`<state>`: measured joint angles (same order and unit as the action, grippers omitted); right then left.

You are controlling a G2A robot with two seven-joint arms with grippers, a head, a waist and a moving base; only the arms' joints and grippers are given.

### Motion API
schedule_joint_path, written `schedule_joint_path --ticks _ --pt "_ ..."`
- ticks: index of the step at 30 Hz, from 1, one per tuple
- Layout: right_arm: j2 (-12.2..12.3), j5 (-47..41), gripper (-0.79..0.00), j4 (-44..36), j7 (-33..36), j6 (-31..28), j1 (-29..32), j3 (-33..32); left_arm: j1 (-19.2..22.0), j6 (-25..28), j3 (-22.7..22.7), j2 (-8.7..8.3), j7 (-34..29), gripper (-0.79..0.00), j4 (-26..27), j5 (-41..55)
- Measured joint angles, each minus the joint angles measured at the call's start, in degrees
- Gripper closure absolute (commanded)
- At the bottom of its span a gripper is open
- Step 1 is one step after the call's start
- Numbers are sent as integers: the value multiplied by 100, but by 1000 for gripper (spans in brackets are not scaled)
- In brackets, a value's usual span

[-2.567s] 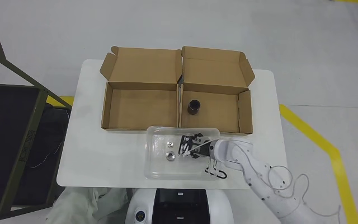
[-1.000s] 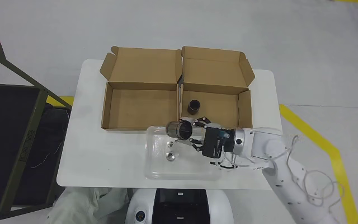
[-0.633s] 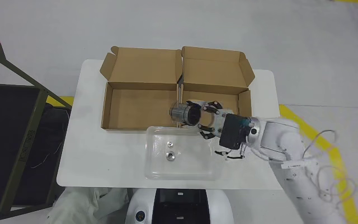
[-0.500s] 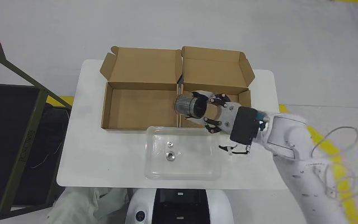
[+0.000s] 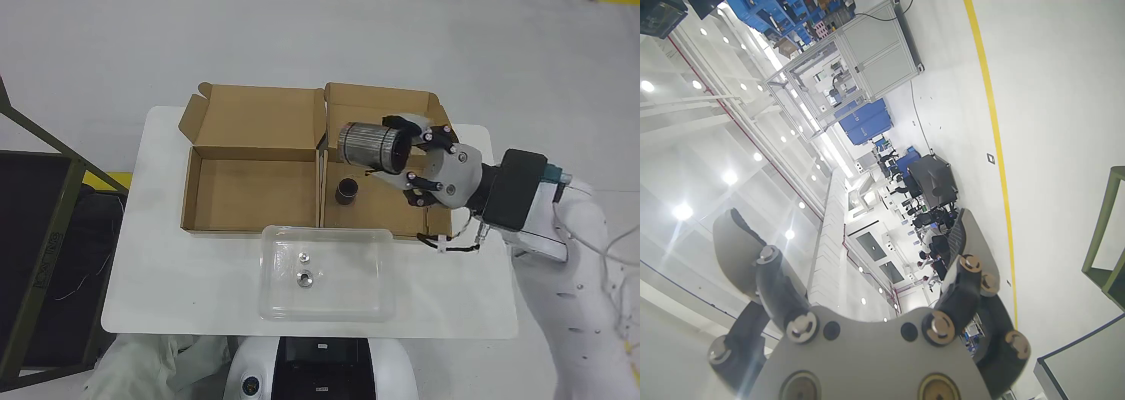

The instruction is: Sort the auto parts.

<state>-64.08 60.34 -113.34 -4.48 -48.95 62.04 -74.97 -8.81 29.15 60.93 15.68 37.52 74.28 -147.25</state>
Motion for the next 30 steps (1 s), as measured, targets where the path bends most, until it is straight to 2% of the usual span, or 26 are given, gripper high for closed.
schedule_joint_path --ticks 9,14,20,30 --pt "11 128 0 -7 -188 -17 96 -63 0 0 0 0 0 -785 0 0" --pt "12 490 0 82 -263 -62 176 48 0 0 0 0 0 -785 0 0" --pt "-3 846 0 281 125 399 299 247 0 0 0 0 0 -785 0 0" --pt "-22 985 0 877 506 755 397 487 0 0 0 0 0 -785 0 0"
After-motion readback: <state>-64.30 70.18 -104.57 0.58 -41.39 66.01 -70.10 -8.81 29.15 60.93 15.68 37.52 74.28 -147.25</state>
